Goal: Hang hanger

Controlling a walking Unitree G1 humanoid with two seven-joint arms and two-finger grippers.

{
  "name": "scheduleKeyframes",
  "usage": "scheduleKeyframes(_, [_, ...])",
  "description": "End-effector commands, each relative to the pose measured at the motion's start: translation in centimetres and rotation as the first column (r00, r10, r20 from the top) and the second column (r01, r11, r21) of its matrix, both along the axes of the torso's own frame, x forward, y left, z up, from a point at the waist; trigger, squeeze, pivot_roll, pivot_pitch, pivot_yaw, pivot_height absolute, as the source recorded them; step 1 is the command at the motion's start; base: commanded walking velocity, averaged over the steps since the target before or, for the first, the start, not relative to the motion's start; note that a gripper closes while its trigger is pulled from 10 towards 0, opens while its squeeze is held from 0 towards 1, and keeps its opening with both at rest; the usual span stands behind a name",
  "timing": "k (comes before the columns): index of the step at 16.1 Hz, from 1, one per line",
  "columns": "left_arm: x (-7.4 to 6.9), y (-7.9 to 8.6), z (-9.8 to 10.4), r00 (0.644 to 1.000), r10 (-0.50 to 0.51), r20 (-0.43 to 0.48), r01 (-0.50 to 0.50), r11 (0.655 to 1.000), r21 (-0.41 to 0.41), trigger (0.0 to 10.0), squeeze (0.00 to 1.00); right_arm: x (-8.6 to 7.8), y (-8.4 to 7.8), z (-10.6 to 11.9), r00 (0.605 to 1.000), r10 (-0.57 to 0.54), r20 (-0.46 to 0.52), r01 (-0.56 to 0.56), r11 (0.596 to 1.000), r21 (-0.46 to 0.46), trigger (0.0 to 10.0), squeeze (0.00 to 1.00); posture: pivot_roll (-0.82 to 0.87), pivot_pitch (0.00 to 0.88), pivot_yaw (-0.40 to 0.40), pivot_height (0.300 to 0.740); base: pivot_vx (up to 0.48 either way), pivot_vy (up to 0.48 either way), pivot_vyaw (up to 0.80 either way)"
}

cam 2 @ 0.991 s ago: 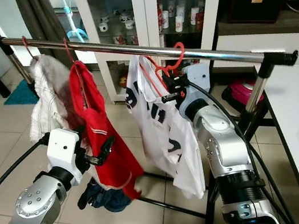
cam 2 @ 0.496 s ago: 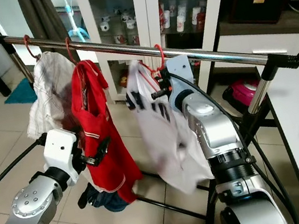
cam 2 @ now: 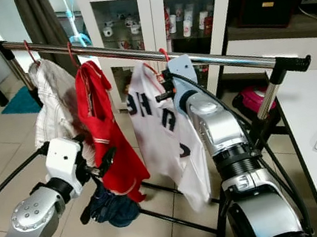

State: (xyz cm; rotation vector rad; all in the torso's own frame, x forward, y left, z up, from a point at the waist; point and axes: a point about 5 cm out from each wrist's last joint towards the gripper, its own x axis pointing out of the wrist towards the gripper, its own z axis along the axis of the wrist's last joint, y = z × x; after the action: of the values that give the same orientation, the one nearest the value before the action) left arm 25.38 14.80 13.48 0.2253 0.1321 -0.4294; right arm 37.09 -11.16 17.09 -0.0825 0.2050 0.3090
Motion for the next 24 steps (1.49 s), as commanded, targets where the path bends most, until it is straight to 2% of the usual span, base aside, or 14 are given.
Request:
scheduleKeyframes(1, [0.2,0.3,0.2,1.000,-0.003,0.005,0.003,1.000,0.014,10.0,0.00,-0.1,0.1,-0.6,1.000,-0.005,-0.024,0.005,1.000,0.006,10.0,0.87,-0.05,0.000,0.016,0.740,0.000,0.000,0.00])
scheduleKeyframes(2, [0.1,0.6,0.1,1.000,-0.005,-0.002,0.005,1.000,0.024,10.0,0.00,0.0,-0.1,-0.7,0.999,-0.017,-0.028,0.018,1.000,0.004,10.0,1.00,-0.05,0.000,0.016,0.740,0.000,0.000,0.00])
scheduleKeyframes(6, [-0.3,0.0,0.0,0.992,-0.119,-0.040,0.120,0.993,0.017,10.0,0.00,0.9,-1.0,-0.3,0.998,-0.050,-0.035,0.050,0.999,-0.013,10.0,1.00,-0.06,0.000,0.022,0.740,0.000,0.000,0.00])
scheduleKeyframes(7, [-0.9,-0.5,0.2,0.976,-0.209,-0.057,0.210,0.978,0.009,10.0,0.00,1.5,-1.5,0.3,0.997,-0.064,-0.035,0.063,0.998,-0.029,10.0,1.00,-0.06,0.000,0.019,0.740,0.000,0.000,0.00])
scheduleKeyframes(11, [-1.8,-0.4,0.2,0.955,-0.282,-0.092,0.284,0.959,0.005,10.0,0.00,2.0,-2.2,1.2,0.996,-0.076,-0.035,0.075,0.996,-0.041,10.0,1.00,-0.05,0.000,0.005,0.740,0.000,0.000,0.00])
scheduleKeyframes(13, [-2.1,-0.1,0.1,0.949,-0.297,-0.109,0.301,0.954,0.015,10.0,0.00,2.4,-2.4,1.1,0.995,-0.073,-0.066,0.069,0.996,-0.059,10.0,0.02,-0.06,0.000,0.005,0.740,0.000,0.000,0.00])
scheduleKeyframes(17, [-2.1,0.0,0.2,0.945,-0.305,-0.114,0.309,0.951,0.019,10.0,0.00,2.8,-2.2,0.7,0.993,-0.042,-0.108,0.035,0.997,-0.064,10.0,0.00,-0.06,0.000,0.002,0.740,0.000,0.000,0.00])
scheduleKeyframes(18, [-2.1,0.0,0.2,0.945,-0.307,-0.115,0.311,0.950,0.019,10.0,0.00,2.8,-2.2,0.7,0.993,-0.041,-0.112,0.035,0.998,-0.061,7.8,0.00,-0.06,0.000,0.002,0.740,0.000,0.000,0.00])
scheduleKeyframes(19, [-2.1,0.0,0.2,0.944,-0.309,-0.117,0.314,0.949,0.021,10.0,0.00,3.0,-2.2,0.6,0.992,-0.041,-0.119,0.035,0.998,-0.054,0.0,0.00,-0.06,0.000,0.002,0.740,0.000,0.000,0.00])
scheduleKeyframes(24, [-2.2,0.3,0.1,0.943,-0.308,-0.123,0.314,0.949,0.032,10.0,0.00,3.2,-2.1,0.7,0.993,-0.020,-0.119,0.015,0.999,-0.042,0.0,0.00,-0.05,0.000,0.001,0.740,0.000,0.000,0.00])
